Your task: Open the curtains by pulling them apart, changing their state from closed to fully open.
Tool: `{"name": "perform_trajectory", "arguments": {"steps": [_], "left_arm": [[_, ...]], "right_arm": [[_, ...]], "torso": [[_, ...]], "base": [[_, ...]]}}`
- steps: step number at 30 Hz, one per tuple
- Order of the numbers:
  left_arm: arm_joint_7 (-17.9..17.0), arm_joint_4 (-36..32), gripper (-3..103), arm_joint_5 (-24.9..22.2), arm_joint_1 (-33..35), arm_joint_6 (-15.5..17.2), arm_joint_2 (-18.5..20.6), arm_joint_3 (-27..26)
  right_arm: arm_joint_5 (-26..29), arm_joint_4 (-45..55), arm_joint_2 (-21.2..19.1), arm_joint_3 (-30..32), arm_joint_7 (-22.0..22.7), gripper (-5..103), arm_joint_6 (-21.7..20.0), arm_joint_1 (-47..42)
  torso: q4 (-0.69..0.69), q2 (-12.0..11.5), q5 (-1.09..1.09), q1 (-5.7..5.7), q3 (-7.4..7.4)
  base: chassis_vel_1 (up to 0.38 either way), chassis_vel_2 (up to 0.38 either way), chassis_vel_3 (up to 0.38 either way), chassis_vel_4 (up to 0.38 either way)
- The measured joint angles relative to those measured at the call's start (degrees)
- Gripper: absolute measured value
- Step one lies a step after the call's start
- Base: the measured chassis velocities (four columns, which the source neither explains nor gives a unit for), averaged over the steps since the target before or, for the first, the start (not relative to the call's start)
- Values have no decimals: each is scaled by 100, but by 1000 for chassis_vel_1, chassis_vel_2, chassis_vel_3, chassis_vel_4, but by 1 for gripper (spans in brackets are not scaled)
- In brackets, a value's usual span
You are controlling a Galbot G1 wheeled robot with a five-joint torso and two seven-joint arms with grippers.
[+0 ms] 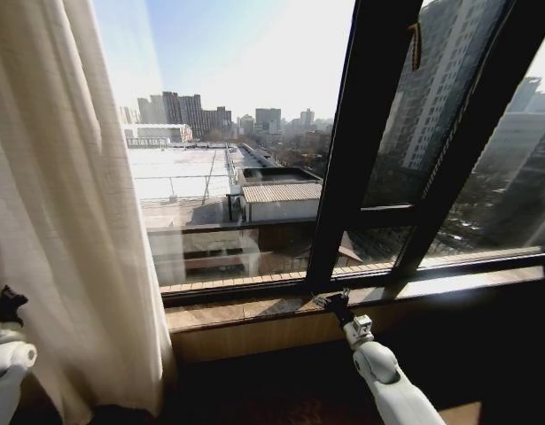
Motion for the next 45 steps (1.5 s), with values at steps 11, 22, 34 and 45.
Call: {"name": "perform_trajectory", "arguments": {"steps": [11,22,34,45], "left_arm": [[-187,-2382,13,817,1082,398,-1713,262],[177,-3033,51,1331,1440,469,-2358,780],[980,-2237,93,968,916,440,-1840,1288],[1017,-1323,100,645,-34,449,-1146,1588]], "right_arm": [[0,0,0,0,0,100,0,0],[0,0,0,0,0,100,0,0],[0,0,0,0,0,100,0,0],[0,0,0,0,0,100,0,0]], "torso": [[0,0,2,0,0],[1,0,2,0,0],[1,0,-1,0,0],[1,0,0,0,0]], "base": [[0,0,0,0],[0,0,0,0],[0,0,0,0],[0,0,0,0]]}}
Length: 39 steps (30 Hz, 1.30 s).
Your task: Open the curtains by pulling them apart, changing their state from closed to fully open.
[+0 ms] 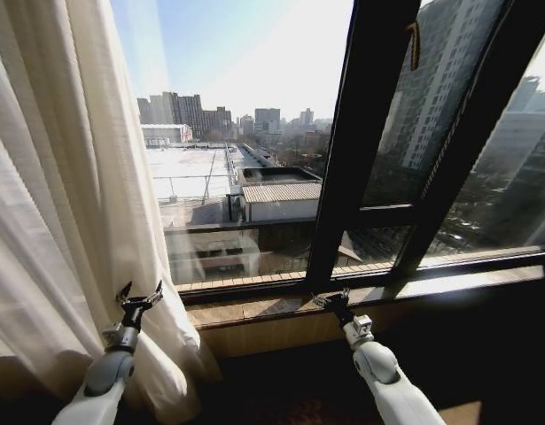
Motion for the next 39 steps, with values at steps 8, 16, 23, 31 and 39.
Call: {"name": "perform_trajectory", "arguments": {"steps": [8,16,23,31,39], "left_arm": [[22,176,100,-113,-280,11,29,213],[235,444,102,-98,-442,-73,-66,254],[425,643,72,-145,-591,-238,-87,266],[380,636,44,-151,-557,-239,-120,250],[334,617,23,-182,-488,-241,-44,163]], "right_arm": [[0,0,0,0,0,100,0,0],[0,0,0,0,0,100,0,0],[0,0,0,0,0,100,0,0],[0,0,0,0,0,100,0,0],[0,0,0,0,0,100,0,0]], "torso": [[-1,0,1,0,0],[-1,0,0,0,0],[0,0,1,0,0],[0,0,0,0,0],[0,0,0,0,0]], "base": [[0,0,0,0],[0,0,0,0],[0,0,0,0],[0,0,0,0],[0,0,0,0]]}}
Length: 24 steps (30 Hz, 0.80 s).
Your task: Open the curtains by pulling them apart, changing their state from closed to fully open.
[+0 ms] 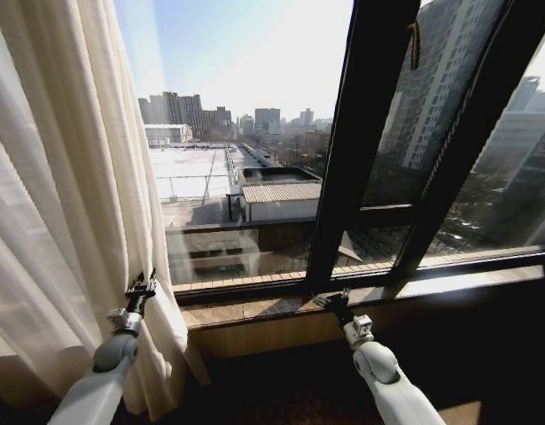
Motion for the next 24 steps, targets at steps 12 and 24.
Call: {"name": "perform_trajectory", "arguments": {"steps": [12,24], "left_arm": [[-247,177,0,-102,45,-34,88,-198],[-758,722,0,-766,162,-91,785,-875]], "right_arm": [[0,0,0,0,0,100,0,0],[0,0,0,0,0,100,0,0]], "torso": [[0,0,0,0,0],[0,0,-1,0,0]], "base": [[0,0,0,0],[0,0,0,0]]}}
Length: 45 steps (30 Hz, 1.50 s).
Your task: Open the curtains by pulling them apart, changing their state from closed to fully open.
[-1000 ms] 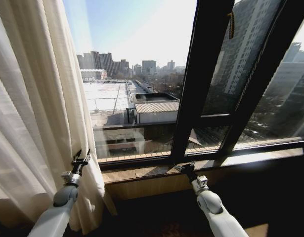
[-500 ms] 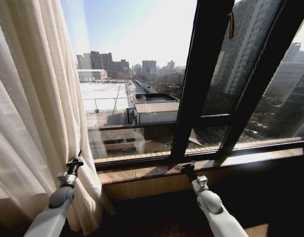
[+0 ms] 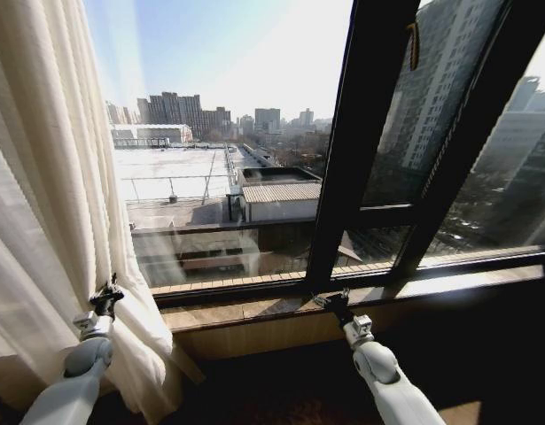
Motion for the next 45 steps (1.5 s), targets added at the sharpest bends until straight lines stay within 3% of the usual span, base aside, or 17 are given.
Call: {"name": "perform_trajectory", "arguments": {"steps": [7,12,20,28,33,35,37,39,43,44,45], "left_arm": [[-427,1069,0,-435,-201,13,662,-549],[-458,1722,0,-501,-505,-16,990,-590],[-410,1628,0,-461,-552,-20,904,-540],[-596,1150,-3,27,-377,11,456,-499],[-605,522,12,520,-19,-15,30,-639],[-563,107,23,833,306,-117,-282,-753],[-384,-424,34,1016,747,-207,-655,-869],[-296,-612,34,1038,894,-235,-790,-902],[656,-1465,56,811,1545,-421,-1403,-993],[904,-1633,56,668,1662,-422,-1526,-1005],[904,-1633,56,668,1662,-422,-1526,-1005]], "right_arm": [[0,0,0,0,0,100,0,0],[0,0,0,0,0,100,0,0],[0,0,0,0,0,100,0,0],[0,0,0,0,0,100,0,0],[0,0,1,0,0,100,0,0],[0,0,0,0,0,100,0,0],[0,0,0,0,0,100,0,0],[0,0,0,0,0,100,0,0],[0,0,0,0,0,100,0,0],[0,0,0,0,0,100,0,0],[0,0,0,0,0,100,0,0]], "torso": [[1,0,-2,0,0],[2,0,-2,0,1],[1,0,0,0,0],[1,0,1,0,0],[-1,0,3,0,0],[-2,0,3,0,1],[1,0,1,0,1],[1,0,2,0,0],[0,0,3,0,0],[0,0,3,0,0],[0,0,3,0,0]], "base": [[0,0,0,0],[0,0,0,0],[0,0,0,0],[0,0,0,0],[0,0,0,0],[0,0,0,0],[0,0,0,0],[0,0,0,0],[0,0,0,0],[0,0,0,0],[0,0,0,0]]}}
